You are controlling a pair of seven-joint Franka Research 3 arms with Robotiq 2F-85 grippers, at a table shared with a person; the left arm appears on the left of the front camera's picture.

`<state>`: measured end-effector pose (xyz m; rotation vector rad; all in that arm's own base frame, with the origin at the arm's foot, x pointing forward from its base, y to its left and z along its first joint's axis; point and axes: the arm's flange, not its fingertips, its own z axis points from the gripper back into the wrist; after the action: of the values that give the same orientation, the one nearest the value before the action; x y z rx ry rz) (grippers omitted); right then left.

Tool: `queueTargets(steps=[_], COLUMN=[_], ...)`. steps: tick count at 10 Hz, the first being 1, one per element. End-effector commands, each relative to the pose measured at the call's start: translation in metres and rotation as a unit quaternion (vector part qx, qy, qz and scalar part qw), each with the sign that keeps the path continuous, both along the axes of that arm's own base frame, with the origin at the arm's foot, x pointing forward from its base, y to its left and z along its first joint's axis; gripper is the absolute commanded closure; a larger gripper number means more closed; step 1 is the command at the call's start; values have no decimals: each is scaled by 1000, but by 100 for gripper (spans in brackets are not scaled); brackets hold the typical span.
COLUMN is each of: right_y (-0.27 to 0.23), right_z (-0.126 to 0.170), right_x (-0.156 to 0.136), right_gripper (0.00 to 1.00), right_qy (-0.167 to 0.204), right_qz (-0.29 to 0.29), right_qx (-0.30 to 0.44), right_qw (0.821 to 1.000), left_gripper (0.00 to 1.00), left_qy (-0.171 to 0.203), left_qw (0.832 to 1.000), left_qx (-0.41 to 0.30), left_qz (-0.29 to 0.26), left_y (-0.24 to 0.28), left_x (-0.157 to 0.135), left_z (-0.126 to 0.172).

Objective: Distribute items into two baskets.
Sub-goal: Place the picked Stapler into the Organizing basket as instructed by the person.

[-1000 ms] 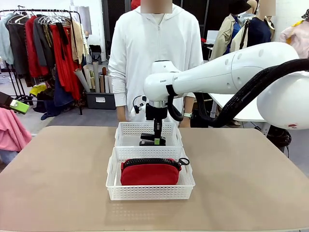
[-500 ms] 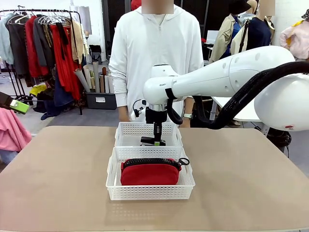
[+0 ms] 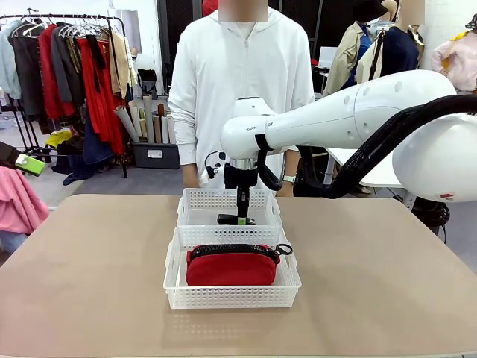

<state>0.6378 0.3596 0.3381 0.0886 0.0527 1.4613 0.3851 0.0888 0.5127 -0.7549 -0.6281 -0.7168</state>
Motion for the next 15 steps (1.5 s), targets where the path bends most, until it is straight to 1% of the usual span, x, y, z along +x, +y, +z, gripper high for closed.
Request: queueTargets(steps=[1, 3, 5, 6, 7, 8, 15], right_y=[-2, -8, -10, -10, -11, -9, -9], right_z=[22, 40, 48, 49, 49, 49, 49], right_x=[2, -3, -5, -6, -6, 1, 1], right_gripper=[0, 0, 0, 0, 0, 0, 0], right_qy=[0, 2, 0, 2, 5, -7, -7], right_qz=[-15, -39, -54, -59, -44, -41, -41], right_qx=[15, 30, 39, 41, 39, 36, 36], right_qw=[1000, 999, 998, 997, 998, 998, 998], left_gripper=[0, 0, 0, 0, 0, 0, 0], left_qy=[-1, -1, -1, -1, -1, -1, -1], left_qw=[1000, 1000, 1000, 1000, 1000, 1000, 1000], left_qx=[-3, -3, -3, -3, -3, -3, -3], left_qz=[-2, -2, -2, -2, -2, -2, -2], left_y=[0, 0, 0, 0, 0, 0, 0], left_x=[-1, -1, -1, -1, -1, -1, -1], left_z=[0, 0, 0, 0, 0, 0, 0])
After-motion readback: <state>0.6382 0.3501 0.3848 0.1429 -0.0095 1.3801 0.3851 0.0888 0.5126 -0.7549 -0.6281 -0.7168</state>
